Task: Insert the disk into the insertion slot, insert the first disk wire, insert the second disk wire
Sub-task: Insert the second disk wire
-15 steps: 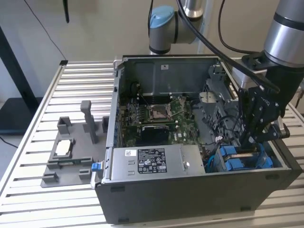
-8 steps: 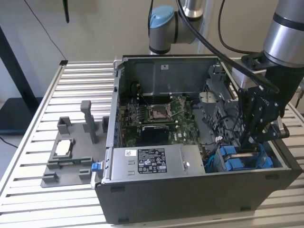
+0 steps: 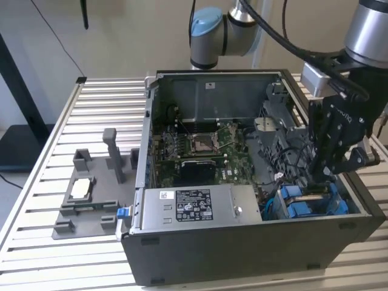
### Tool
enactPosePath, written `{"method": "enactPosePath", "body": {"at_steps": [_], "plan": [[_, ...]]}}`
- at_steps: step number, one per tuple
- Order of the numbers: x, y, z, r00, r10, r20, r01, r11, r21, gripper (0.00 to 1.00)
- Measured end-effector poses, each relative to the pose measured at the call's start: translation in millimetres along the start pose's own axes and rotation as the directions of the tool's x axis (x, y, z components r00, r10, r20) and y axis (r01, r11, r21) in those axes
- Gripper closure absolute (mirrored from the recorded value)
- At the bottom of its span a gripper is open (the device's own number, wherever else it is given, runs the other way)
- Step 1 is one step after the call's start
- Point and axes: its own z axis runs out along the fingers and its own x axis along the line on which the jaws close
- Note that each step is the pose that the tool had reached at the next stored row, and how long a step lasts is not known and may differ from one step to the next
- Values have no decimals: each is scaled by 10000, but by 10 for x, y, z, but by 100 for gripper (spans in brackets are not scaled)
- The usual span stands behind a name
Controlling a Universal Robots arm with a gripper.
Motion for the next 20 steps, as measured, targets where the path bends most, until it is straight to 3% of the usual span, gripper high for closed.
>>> {"method": "enactPosePath", "body": {"at_steps": [12, 20], "plan": [[28, -3, -473, 10000, 80, 6, -80, 10000, -8, 76], [29, -3, -492, 10000, 80, 9, -80, 10000, -8, 76]]}}
